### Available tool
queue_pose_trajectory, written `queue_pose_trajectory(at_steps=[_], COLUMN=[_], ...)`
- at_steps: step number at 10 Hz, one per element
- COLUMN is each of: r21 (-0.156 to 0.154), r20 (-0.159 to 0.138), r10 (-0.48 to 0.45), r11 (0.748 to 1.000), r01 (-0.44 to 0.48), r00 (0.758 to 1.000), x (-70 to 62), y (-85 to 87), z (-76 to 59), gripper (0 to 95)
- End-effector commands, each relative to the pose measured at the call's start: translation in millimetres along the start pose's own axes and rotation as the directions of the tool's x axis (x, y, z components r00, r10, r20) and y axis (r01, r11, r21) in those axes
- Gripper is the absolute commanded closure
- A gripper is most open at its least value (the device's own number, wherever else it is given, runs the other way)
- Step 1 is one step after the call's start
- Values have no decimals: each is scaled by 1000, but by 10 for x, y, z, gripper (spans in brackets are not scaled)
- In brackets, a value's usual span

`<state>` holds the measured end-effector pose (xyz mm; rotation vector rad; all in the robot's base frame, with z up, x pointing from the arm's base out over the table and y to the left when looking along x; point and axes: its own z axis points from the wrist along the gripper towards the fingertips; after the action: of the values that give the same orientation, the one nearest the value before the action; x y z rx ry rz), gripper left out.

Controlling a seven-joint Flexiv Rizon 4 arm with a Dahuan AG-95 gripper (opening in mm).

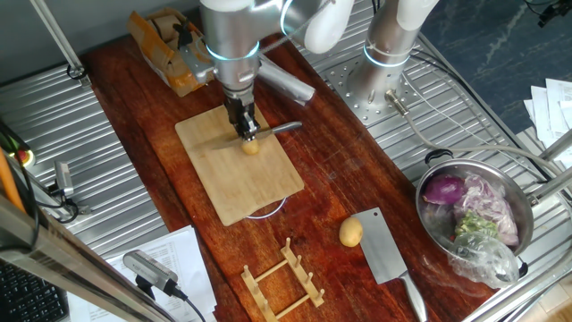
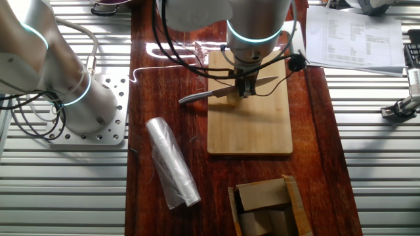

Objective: Chop the potatoes

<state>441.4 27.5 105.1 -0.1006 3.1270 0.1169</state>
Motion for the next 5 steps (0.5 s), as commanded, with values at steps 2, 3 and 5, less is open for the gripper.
queue_pose_trajectory(at_steps=[2, 3, 5], r21=[-4, -5, -5], r20=[20, 24, 27], r10=[6, 6, 8], r11=[1000, 1000, 1000], r01=[-6, -6, -8], r00=[1000, 1000, 1000], x=[20, 25, 27], y=[46, 68, 76], z=[-192, -249, -266], gripper=[760, 760, 760])
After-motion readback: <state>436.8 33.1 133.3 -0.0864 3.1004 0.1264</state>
